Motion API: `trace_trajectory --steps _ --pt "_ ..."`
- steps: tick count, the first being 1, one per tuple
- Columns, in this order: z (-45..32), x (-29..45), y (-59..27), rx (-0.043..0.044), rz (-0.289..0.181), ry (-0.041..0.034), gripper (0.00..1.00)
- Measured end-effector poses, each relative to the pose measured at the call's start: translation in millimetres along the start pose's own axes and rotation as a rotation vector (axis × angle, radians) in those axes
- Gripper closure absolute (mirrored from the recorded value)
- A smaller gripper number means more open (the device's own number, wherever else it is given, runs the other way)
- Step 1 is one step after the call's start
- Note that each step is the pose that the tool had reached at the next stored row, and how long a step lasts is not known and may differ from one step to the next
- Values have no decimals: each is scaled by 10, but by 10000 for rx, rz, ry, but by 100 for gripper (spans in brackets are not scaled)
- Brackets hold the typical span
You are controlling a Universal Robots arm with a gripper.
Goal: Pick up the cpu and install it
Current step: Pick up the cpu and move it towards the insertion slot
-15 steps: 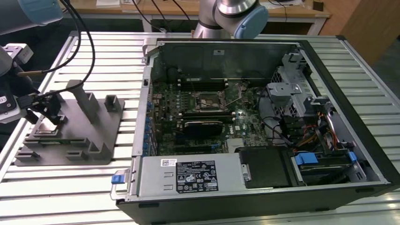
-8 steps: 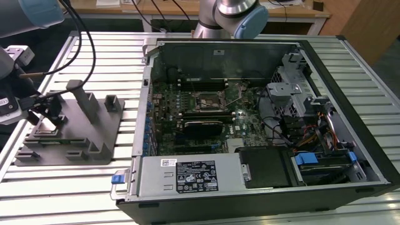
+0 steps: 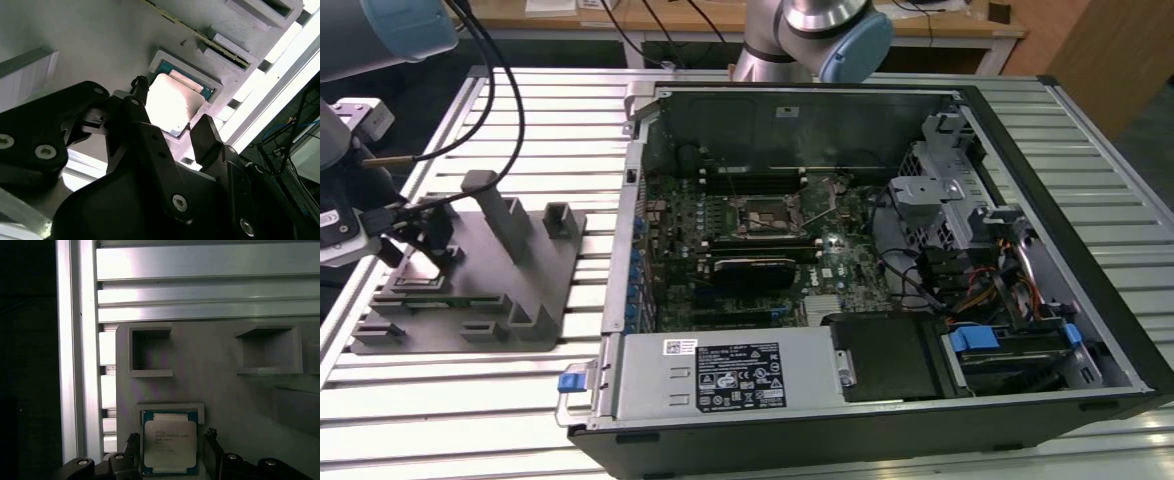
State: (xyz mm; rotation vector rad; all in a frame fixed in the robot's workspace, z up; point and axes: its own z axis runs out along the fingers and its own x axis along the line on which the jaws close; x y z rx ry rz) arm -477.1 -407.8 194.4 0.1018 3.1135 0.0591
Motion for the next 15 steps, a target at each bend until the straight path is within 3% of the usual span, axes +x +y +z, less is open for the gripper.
trace_trajectory --steps 2,3,15 --pt "1 0 0 0 0 0 40" --pt "6 0 0 -2 3 -4 34" --pt "93 2 -4 1 27 4 34"
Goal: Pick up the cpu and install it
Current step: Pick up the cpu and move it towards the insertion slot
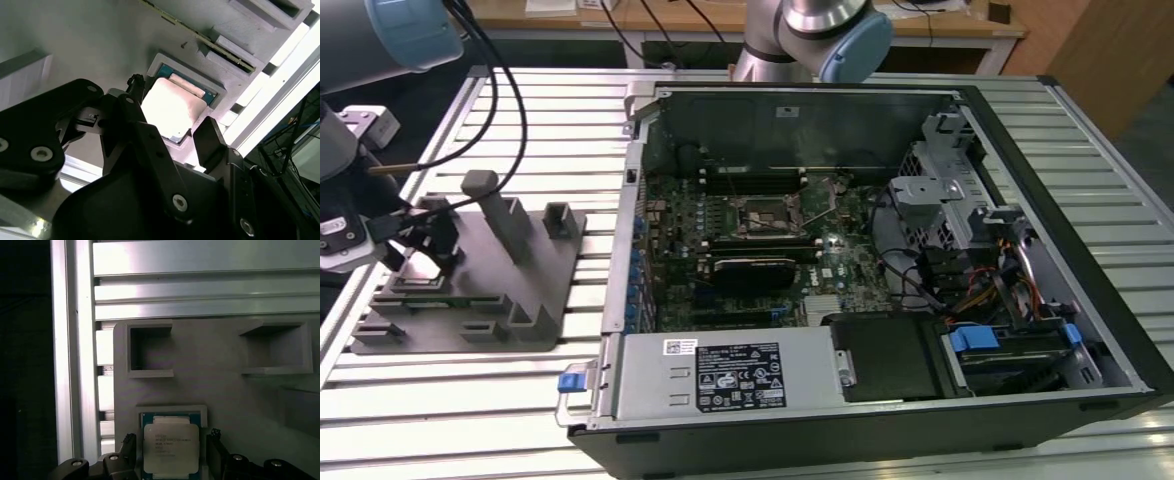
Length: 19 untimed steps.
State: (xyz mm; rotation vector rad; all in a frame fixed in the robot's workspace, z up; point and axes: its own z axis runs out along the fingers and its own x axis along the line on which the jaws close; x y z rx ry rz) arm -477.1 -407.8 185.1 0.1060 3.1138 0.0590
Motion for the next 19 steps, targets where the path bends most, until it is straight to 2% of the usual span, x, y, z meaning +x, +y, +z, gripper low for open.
trace_trajectory --steps 7,17,18,19 --pt "38 1 -1 0 0 2 34" --pt "42 1 -1 0 0 2 34" --pt "42 1 -2 0 0 2 35" --pt "42 1 -1 1 0 3 42"
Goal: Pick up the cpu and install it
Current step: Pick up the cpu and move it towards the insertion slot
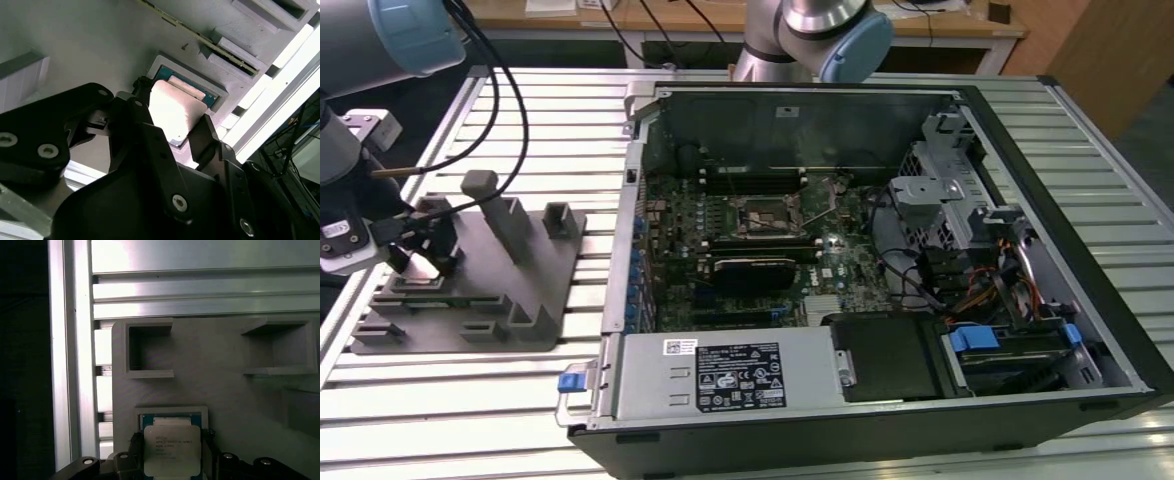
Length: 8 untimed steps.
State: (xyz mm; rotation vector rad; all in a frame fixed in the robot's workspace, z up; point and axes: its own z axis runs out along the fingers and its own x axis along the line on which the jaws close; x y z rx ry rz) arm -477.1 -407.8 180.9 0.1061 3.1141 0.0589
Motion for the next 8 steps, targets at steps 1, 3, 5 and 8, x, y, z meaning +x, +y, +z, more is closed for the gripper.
trace_trajectory --steps 1,3,5,8 --pt "0 0 0 0 0 0 42" --pt "1 0 0 0 0 0 45" --pt "2 0 0 0 0 0 45" --pt "3 0 0 0 0 0 45"
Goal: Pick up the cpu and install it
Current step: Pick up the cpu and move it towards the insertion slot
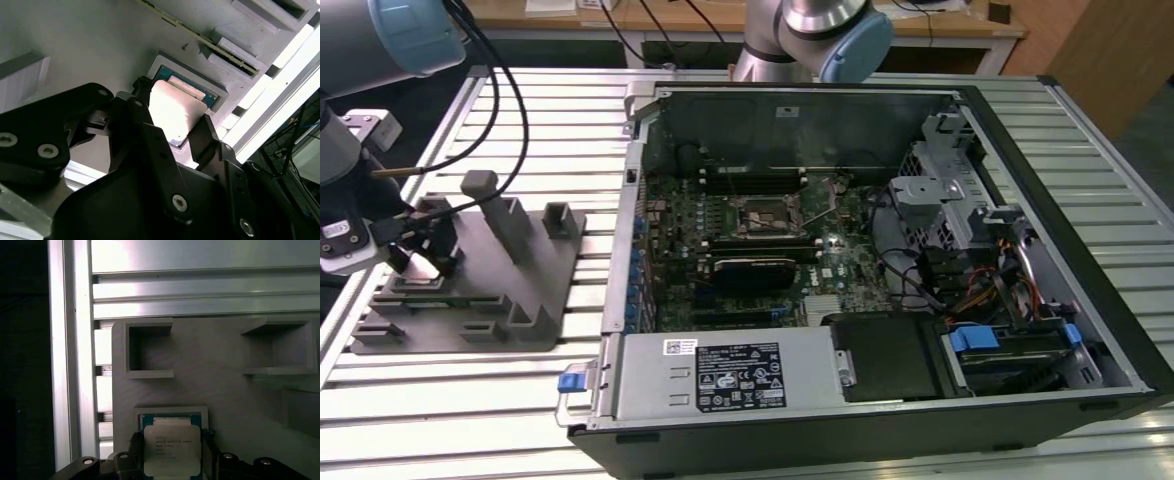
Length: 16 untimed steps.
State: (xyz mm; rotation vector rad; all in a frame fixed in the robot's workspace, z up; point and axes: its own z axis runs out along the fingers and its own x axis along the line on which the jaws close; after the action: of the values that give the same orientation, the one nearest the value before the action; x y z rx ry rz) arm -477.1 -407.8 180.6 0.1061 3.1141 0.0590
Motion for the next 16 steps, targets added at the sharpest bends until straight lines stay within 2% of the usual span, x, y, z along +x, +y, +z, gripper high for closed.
trace_trajectory --steps 4,16 --pt "-22 -1 1 -4 0 -3 45" --pt "-230 -6 9 -5 0 -1 45"
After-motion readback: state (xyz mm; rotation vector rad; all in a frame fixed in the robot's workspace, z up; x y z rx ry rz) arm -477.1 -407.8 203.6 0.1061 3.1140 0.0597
